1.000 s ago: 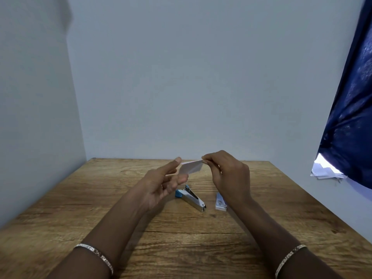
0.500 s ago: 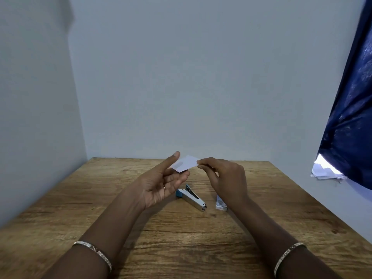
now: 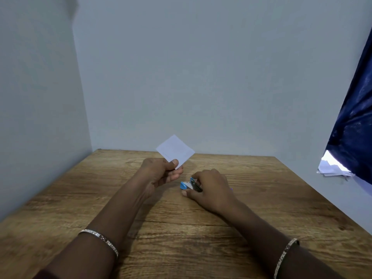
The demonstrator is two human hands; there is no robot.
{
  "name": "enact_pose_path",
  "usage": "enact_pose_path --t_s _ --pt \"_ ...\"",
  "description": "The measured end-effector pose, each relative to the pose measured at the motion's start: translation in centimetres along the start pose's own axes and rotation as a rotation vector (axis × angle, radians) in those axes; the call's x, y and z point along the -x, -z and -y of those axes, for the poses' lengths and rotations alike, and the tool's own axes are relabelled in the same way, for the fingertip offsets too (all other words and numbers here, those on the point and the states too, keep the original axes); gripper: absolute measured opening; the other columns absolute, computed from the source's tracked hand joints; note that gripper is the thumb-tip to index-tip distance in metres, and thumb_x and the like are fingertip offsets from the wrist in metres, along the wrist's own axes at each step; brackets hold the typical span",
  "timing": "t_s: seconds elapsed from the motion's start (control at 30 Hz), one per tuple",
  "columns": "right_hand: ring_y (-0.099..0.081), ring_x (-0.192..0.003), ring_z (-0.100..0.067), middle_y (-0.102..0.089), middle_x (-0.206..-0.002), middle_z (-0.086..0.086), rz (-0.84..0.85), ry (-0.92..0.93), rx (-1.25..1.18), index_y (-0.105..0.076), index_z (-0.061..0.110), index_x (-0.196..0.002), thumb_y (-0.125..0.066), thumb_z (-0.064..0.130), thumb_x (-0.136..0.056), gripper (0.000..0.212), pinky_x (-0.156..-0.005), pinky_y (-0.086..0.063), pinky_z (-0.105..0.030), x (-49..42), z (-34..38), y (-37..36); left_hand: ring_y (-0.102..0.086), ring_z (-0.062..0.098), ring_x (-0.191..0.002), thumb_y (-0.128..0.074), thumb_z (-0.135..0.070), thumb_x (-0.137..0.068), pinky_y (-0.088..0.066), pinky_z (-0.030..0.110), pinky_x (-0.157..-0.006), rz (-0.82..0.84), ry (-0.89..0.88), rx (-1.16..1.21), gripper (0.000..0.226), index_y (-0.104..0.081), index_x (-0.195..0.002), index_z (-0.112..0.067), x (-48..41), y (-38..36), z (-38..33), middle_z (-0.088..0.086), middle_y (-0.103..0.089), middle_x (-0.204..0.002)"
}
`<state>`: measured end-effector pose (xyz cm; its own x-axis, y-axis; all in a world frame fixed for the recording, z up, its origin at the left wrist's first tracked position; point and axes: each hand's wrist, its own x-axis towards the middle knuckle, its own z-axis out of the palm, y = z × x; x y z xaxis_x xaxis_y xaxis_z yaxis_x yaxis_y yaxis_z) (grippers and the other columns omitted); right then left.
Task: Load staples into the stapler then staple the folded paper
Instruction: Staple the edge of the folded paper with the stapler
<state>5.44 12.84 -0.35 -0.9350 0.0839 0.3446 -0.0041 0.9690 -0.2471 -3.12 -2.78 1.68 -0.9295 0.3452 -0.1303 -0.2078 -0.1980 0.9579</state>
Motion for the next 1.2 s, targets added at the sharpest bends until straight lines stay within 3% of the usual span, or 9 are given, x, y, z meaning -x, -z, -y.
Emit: enact_pose_path --t_s 0.07,0.23,0.37,0.43,0.6,0.7,0.87,1.2 --pt "-0.055 -0.089 -0.022 -0.061 -0.083 0.0 0.029 -0.019 -0.016 -0.06 0.015 -0.081 -0.068 0.053 -0.086 0.039 -0.071 -0.038 -0.033 -0.1 0.1 0.1 -0.077 0.014 -0.065 -0.068 -0.002 -0.091 -0.058 0.02 -0.052 0.016 -0.008 -0.001 0.008 -0.069 -0.089 0.005 0.0 0.0 -0.1 0.013 -0.079 -0.074" --pt "-0.065 -0.091 -0.022 -0.075 -0.095 -0.002 -0.051 -0.07 -0.169 -0.076 0.015 -0.102 -0.072 0.032 -0.088 0.022 -0.072 -0.043 -0.03 -0.3 -0.4 0.5 -0.078 0.015 -0.071 -0.066 -0.004 -0.093 -0.059 0.021 -0.054 0.031 -0.052 -0.01 0.012 -0.066 -0.098 0.007 0.2 0.0 0.0 0.012 -0.08 -0.078" --pt "-0.067 -0.083 -0.009 -0.071 -0.089 0.006 -0.177 -0.219 -0.719 -0.075 0.019 -0.112 -0.075 0.024 -0.088 0.024 -0.076 -0.052 -0.027 -0.9 -1.2 1.0 -0.078 0.016 -0.072 -0.073 -0.009 -0.089 -0.059 0.022 -0.056 -0.015 -0.118 -0.025 0.01 -0.069 -0.085 -0.001 0.4 0.0 0.0 0.013 -0.079 -0.079" --pt "-0.072 -0.09 -0.016 -0.074 -0.097 -0.003 -0.102 -0.261 -1.018 -0.074 0.018 -0.112 -0.076 0.019 -0.089 0.023 -0.083 -0.057 -0.029 -1.0 -1.5 1.1 -0.077 0.015 -0.067 -0.077 -0.01 -0.085 -0.058 0.02 -0.055 -0.041 -0.137 -0.025 0.016 -0.068 -0.073 -0.004 0.6 -0.2 0.0 0.012 -0.077 -0.073" --pt "-0.073 -0.08 -0.01 -0.078 -0.088 -0.006 0.064 -0.24 -1.397 -0.075 0.012 -0.102 -0.071 0.005 -0.09 0.015 -0.073 -0.056 -0.019 -1.0 -1.3 1.3 -0.074 0.015 -0.058 -0.079 -0.007 -0.082 -0.059 0.021 -0.053 -0.075 -0.16 -0.005 0.015 -0.071 -0.081 0.005 1.0 -0.8 -0.3 0.012 -0.073 -0.064" --pt "-0.072 -0.083 -0.014 -0.077 -0.09 -0.009 0.093 -0.263 -1.479 -0.075 0.006 -0.104 -0.069 0.003 -0.09 0.015 -0.077 -0.057 -0.02 -0.9 -1.5 1.3 -0.074 0.015 -0.06 -0.08 -0.009 -0.082 -0.058 0.022 -0.053 -0.066 -0.193 -0.054 0.016 -0.07 -0.072 -0.001 1.2 -0.8 -0.4 0.014 -0.073 -0.066" --pt "-0.072 -0.088 -0.016 -0.077 -0.097 -0.012 0.123 -0.276 -1.525 -0.074 0.0 -0.11 -0.071 0.006 -0.088 0.022 -0.083 -0.058 -0.025 -0.9 -1.4 1.4 -0.073 0.017 -0.059 -0.082 -0.01 -0.08 -0.059 0.023 -0.055 -0.034 -0.241 -0.145 0.018 -0.071 -0.077 0.005 1.6 -1.1 -0.2 0.016 -0.073 -0.067" --pt "-0.072 -0.085 -0.019 -0.076 -0.09 -0.015 0.14 -0.275 -1.534 -0.079 0.004 -0.095 -0.078 0.015 -0.07 0.028 -0.083 -0.058 -0.028 -0.9 -1.8 1.3 -0.076 0.02 -0.064 -0.081 -0.009 -0.08 -0.06 0.025 -0.056 0.031 -0.262 -0.176 0.017 -0.07 -0.079 0.003 1.7 -1.2 -0.3 0.016 -0.075 -0.069"
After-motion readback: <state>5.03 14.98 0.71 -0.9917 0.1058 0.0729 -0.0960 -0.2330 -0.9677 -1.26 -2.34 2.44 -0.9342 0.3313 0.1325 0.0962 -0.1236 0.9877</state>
